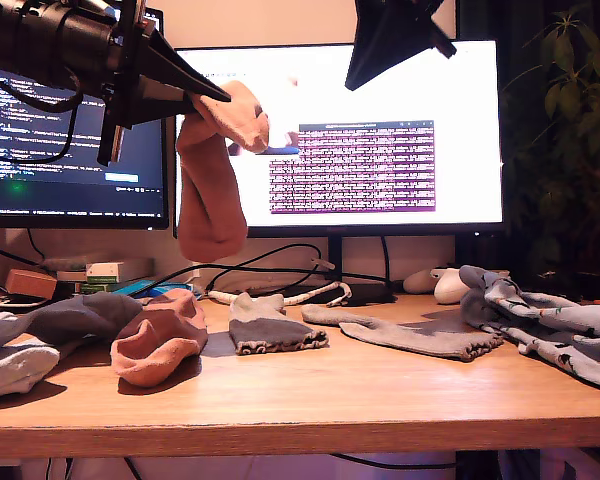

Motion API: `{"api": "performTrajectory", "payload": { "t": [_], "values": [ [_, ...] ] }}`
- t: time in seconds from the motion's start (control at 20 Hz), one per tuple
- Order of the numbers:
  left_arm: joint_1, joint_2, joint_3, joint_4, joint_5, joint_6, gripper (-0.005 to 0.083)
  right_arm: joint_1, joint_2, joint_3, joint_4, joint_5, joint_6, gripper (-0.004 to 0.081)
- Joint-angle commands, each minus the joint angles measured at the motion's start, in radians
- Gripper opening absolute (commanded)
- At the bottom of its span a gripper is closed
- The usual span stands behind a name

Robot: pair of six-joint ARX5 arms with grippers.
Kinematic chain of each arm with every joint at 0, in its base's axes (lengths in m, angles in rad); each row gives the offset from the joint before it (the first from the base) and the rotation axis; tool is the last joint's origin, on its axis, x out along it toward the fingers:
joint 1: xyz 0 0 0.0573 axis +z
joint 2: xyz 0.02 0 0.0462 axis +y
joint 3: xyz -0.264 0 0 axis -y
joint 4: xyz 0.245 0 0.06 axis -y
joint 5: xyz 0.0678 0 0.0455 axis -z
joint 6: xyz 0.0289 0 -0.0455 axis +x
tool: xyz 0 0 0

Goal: Pair up the socks based on colour and pattern, by placing them on top of one another

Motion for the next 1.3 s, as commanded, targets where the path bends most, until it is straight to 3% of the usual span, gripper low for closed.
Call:
{"api": "performTrajectory", "payload": {
  "t": [0.0, 0.25, 0.45, 0.75, 1.05, 1.25],
  "values": [
    [0.004, -0.008, -0.006, 0.005, 0.004, 0.014, -0.0021, 0.01, -0.056, 0.003, 0.042, 0.055, -0.002, -0.0011],
    [0.004, -0.008, -0.006, 0.005, 0.004, 0.029, -0.0021, 0.037, -0.061, -0.043, 0.18, 0.168, 0.001, -0.0011],
    [0.005, -0.008, -0.006, 0.001, 0.004, 0.033, -0.0021, 0.065, -0.104, -0.182, 0.344, 0.211, 0.002, -0.0011],
    [0.005, -0.008, -0.006, -0.026, 0.004, 0.072, -0.0021, 0.08, -0.299, -0.546, 0.677, 0.257, 0.005, -0.0011],
    [0.027, -0.008, -0.003, -0.028, 0.033, 0.092, -0.0021, 0.08, -0.555, -0.941, 0.927, 0.256, 0.005, -0.0011],
    [0.072, -0.008, 0.009, -0.024, 0.033, 0.104, -0.0021, 0.08, -0.748, -1.138, 0.95, 0.252, 0.032, -0.0011]
  ]
}}
